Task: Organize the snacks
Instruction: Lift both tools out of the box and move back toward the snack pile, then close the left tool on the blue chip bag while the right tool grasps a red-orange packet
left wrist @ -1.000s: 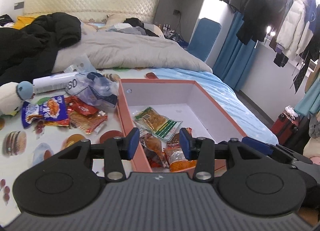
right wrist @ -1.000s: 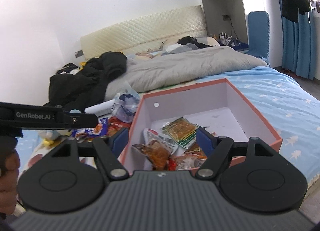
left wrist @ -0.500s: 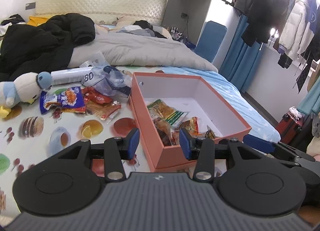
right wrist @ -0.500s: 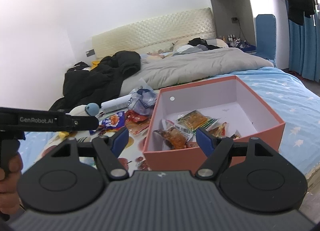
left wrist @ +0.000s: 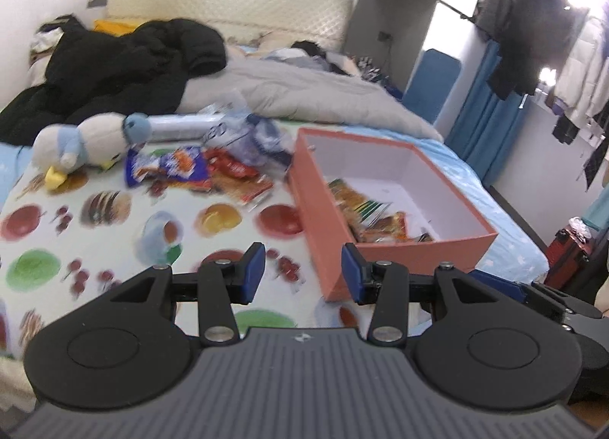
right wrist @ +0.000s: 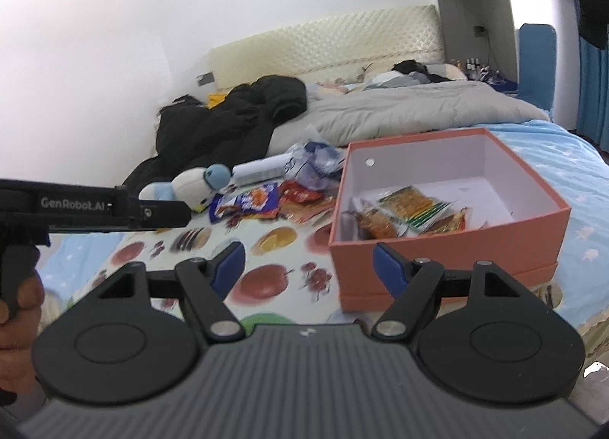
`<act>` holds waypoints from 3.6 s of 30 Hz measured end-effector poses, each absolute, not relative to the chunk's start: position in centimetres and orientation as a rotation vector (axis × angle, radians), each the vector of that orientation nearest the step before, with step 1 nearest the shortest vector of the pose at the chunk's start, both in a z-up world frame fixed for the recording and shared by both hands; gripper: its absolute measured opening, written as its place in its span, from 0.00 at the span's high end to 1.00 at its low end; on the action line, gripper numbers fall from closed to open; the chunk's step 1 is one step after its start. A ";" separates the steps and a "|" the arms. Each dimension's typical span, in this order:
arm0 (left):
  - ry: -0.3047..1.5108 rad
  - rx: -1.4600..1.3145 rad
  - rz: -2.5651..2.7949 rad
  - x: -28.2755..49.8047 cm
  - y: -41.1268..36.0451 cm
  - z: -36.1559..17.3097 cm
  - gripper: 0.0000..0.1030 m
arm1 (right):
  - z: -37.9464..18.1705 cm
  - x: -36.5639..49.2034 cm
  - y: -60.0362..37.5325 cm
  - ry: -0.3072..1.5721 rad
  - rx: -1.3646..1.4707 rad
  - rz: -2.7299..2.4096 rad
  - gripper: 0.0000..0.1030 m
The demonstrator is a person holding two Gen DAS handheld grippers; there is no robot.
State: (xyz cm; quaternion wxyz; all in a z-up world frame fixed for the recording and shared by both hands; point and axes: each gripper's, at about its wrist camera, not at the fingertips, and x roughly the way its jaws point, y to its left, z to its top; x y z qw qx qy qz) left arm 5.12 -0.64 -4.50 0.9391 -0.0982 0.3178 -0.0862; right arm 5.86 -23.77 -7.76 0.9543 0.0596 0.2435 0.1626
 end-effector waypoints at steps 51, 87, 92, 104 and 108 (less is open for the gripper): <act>0.791 -0.244 0.103 36.2 19.3 -23.5 0.23 | -21.0 31.1 -6.1 0.615 -0.201 0.315 0.38; 0.765 -0.140 0.087 35.4 17.9 -23.8 0.80 | -22.8 32.5 -2.9 0.666 -0.469 0.346 0.96; 0.771 -0.204 0.105 30.9 17.4 -22.7 0.82 | -22.2 29.1 -3.3 0.676 -0.466 0.364 0.97; 0.819 -0.296 0.173 18.1 14.9 -21.6 0.82 | -21.1 19.8 -4.9 0.703 -0.455 0.441 0.97; 0.827 -0.306 0.189 14.3 13.7 -20.9 0.82 | -20.8 16.9 -5.9 0.708 -0.465 0.466 0.97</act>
